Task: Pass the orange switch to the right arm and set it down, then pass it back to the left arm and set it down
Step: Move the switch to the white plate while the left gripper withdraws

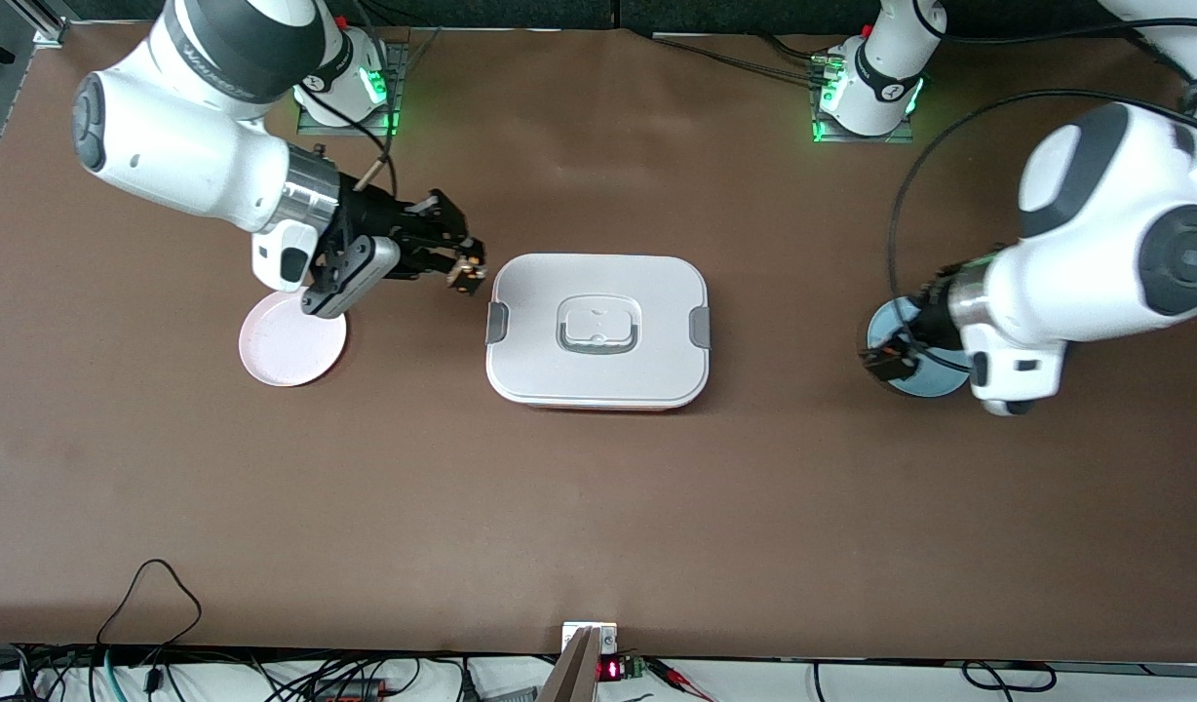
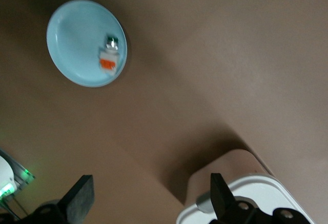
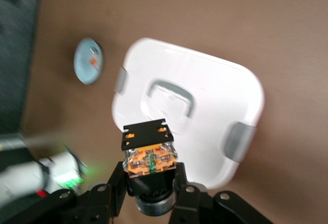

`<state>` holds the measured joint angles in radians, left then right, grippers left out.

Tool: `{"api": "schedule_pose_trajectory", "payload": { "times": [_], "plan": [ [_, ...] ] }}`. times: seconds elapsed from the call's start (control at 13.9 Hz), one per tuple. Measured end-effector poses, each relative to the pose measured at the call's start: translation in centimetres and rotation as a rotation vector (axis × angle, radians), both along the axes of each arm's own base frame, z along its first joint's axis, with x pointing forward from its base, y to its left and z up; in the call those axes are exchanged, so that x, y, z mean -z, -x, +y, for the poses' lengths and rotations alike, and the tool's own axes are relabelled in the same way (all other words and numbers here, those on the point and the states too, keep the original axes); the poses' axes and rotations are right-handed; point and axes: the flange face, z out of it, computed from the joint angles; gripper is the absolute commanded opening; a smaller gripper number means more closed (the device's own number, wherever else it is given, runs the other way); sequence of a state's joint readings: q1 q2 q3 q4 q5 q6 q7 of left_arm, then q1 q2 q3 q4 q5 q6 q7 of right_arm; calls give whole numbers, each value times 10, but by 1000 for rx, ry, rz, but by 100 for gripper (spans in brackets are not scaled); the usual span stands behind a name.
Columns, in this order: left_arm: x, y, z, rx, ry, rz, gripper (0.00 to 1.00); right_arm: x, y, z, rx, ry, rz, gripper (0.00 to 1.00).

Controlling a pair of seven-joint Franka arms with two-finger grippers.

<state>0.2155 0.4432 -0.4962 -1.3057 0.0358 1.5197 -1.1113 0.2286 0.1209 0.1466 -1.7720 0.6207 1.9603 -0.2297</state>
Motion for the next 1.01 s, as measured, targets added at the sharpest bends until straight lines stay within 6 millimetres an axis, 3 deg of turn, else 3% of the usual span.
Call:
{"api": "schedule_pose_trajectory", "payload": {
  "times": [0.22, 0.36, 0.72, 1.01],
  "plan": [
    [-8, -5, 65, 62, 25, -25, 100, 10, -2, -28, -146, 130, -48, 23],
    [-14, -3, 93, 115, 30, -39, 100, 19, -5, -45, -238, 219, -78, 23],
    [-39, 8, 124, 303, -26, -80, 100, 48, -11, -81, -523, 451, -115, 23],
    [-58, 21, 154, 424, -82, -92, 100, 51, -18, -121, -694, 535, -135, 23]
  ]
}}
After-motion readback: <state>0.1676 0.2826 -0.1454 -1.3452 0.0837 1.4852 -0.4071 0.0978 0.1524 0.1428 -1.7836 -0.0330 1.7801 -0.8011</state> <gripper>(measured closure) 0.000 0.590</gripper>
